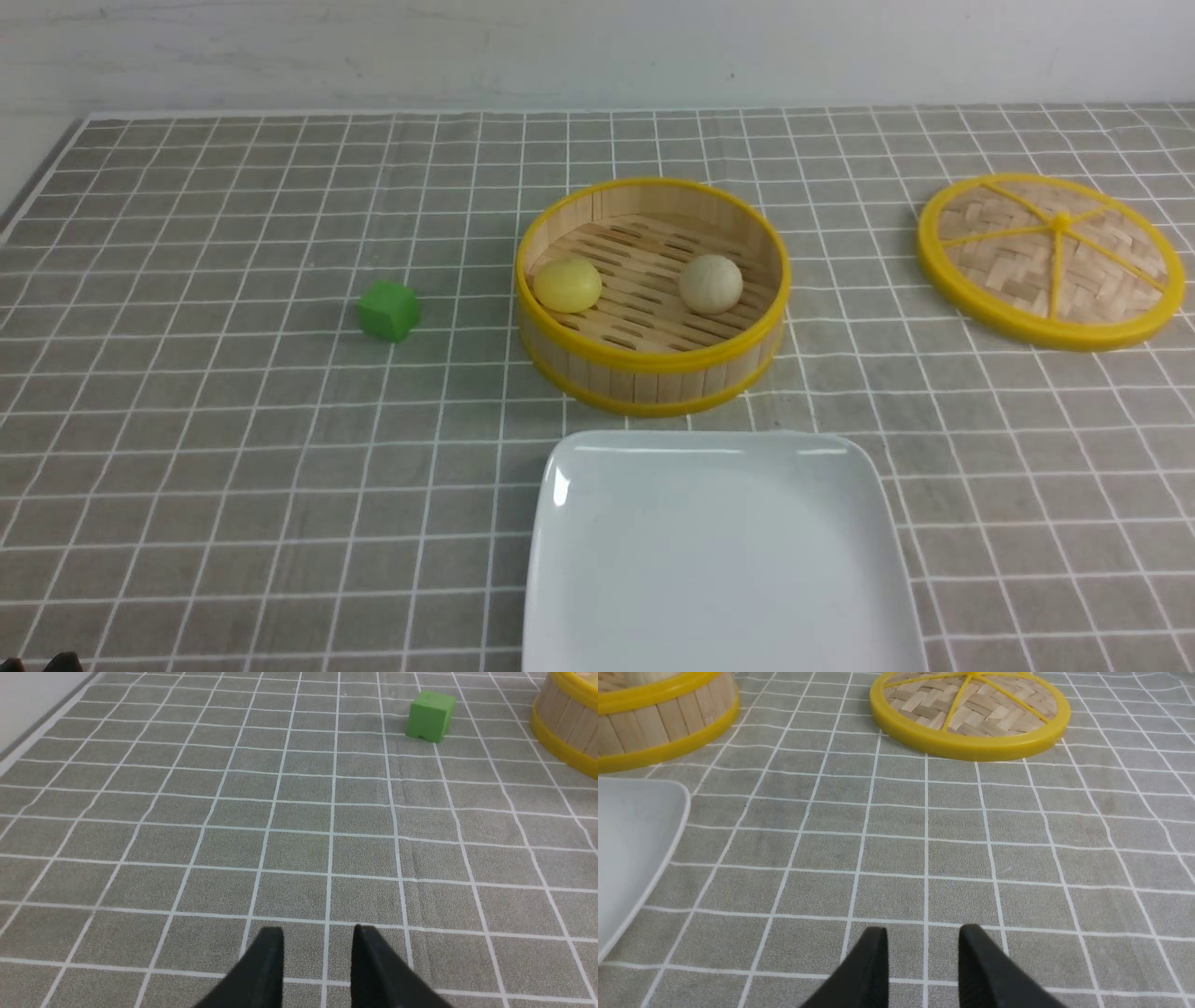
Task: Put the steamed buns into the plate on the grey tablecloth.
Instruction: 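Reach toward a bun in the bamboo steamer with the right gripper, then move the steamed bun from the bamboo steamer onto the white plate with the right gripper, then reach into the bamboo steamer and grasp a bun with the left gripper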
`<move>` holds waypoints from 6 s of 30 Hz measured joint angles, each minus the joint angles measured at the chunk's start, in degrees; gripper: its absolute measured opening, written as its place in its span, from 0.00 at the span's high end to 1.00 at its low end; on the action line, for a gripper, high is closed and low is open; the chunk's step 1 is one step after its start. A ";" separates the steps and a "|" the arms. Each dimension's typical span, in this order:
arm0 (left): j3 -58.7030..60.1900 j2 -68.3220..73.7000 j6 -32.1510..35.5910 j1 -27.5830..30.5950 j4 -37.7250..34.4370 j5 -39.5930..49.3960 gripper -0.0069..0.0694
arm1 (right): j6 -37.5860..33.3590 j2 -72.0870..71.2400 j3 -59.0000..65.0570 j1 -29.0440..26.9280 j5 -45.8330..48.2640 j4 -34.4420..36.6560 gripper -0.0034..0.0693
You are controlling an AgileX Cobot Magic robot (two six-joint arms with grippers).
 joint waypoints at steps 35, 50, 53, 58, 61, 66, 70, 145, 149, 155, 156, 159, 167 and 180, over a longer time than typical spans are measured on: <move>-9.93 0.00 -14.14 0.00 -41.59 -1.19 0.62 | 22.30 12.32 -23.44 0.00 -1.89 6.47 0.97; -25.91 32.25 -0.95 0.00 -34.37 29.17 0.91 | -12.49 63.60 -43.53 0.00 33.33 34.22 0.94; -28.56 40.24 2.12 0.00 -33.95 32.62 0.91 | -21.97 70.14 -47.26 0.75 34.23 43.95 0.94; -32.29 48.95 4.32 0.00 -33.94 33.68 0.91 | -25.40 79.90 -56.96 6.47 34.29 46.69 0.94; -33.75 52.28 4.52 0.00 -33.94 33.68 0.90 | -23.37 85.99 -64.22 10.23 34.69 42.74 0.94; -34.55 56.25 4.52 0.00 -33.89 33.62 0.88 | -16.71 98.41 -81.90 15.12 35.46 31.39 0.92; -34.55 56.76 4.52 0.00 -33.89 33.60 0.84 | -11.98 107.08 -93.55 16.85 36.22 25.18 0.87; -35.38 56.76 4.60 0.00 -34.29 25.85 0.59 | -4.98 94.17 -58.45 27.89 24.86 28.49 0.24; -41.71 57.77 7.25 0.00 -37.73 26.54 0.59 | -6.65 90.11 -64.25 27.89 32.31 26.06 0.25; -52.58 64.05 10.48 0.00 -41.72 28.65 0.59 | -7.05 81.11 -66.70 27.89 41.81 20.24 0.59; -54.18 65.62 10.81 0.00 -41.78 29.63 0.59 | -6.92 79.39 -66.75 27.89 43.84 19.49 0.67; -57.64 70.82 11.81 0.00 -41.78 31.89 0.59 | -6.52 73.23 -66.27 27.89 47.26 18.50 0.91; -68.38 82.40 10.84 -8.22 -40.40 33.08 0.60 | -4.37 55.79 -54.74 27.89 40.81 18.31 0.97; -99.62 107.62 0.60 -22.37 -24.28 42.78 0.85 | 3.07 42.24 -37.31 27.89 29.73 16.06 0.96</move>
